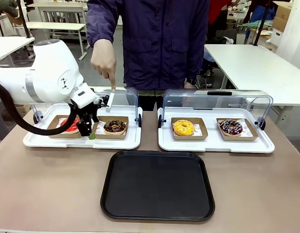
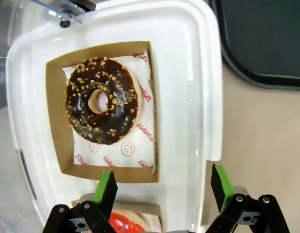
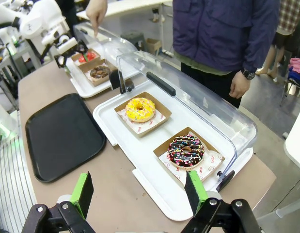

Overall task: Move the second donut from the left to the tray.
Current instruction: Pick up the Paper togo box containing the Donut indicated by the person and place it on the Handle tray.

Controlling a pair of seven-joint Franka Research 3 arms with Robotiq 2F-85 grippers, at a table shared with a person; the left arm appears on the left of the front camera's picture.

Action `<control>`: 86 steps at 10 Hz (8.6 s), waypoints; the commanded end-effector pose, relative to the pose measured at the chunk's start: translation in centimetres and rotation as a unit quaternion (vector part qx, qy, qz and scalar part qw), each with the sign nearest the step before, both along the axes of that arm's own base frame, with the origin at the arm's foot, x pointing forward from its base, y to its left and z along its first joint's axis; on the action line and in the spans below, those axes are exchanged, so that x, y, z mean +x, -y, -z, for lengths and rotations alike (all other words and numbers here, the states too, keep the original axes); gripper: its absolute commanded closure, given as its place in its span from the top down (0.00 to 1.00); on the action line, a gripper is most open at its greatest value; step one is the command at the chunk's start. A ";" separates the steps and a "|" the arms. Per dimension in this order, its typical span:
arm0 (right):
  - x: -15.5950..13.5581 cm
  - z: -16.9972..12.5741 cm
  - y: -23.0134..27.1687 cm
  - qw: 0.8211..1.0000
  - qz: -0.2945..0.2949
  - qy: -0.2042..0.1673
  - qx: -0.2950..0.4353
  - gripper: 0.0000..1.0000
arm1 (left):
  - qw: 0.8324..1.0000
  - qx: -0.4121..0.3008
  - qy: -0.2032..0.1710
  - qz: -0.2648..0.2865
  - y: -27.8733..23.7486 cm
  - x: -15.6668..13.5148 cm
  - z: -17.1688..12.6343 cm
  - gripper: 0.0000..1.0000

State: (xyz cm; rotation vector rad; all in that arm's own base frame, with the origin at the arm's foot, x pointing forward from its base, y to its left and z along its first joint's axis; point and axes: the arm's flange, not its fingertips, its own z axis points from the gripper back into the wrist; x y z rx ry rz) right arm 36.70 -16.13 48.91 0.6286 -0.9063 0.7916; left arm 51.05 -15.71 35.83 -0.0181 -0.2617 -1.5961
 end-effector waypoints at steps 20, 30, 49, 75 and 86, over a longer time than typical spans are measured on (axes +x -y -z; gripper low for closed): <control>0.4 -0.1 0.1 1.000 -0.004 0.019 0.007 1.00 | 0.999 0.035 -0.034 -0.006 0.9 3.0 3.7 0.00; 0.4 -0.1 0.1 1.000 -0.004 0.019 0.007 1.00 | 0.999 0.032 -0.038 0.006 0.7 3.0 3.8 0.00; 0.4 -0.1 0.1 1.000 -0.004 0.019 0.007 1.00 | 0.998 0.011 0.030 -0.049 10.4 -18.1 -5.7 0.02; 0.4 -0.1 0.1 1.000 -0.004 0.019 0.007 1.00 | 1.000 0.018 0.006 0.002 19.2 -26.5 3.6 1.00; 0.4 -0.1 0.1 1.000 -0.004 0.019 0.007 1.00 | 1.000 0.005 0.021 -0.001 18.4 -26.4 -4.0 1.00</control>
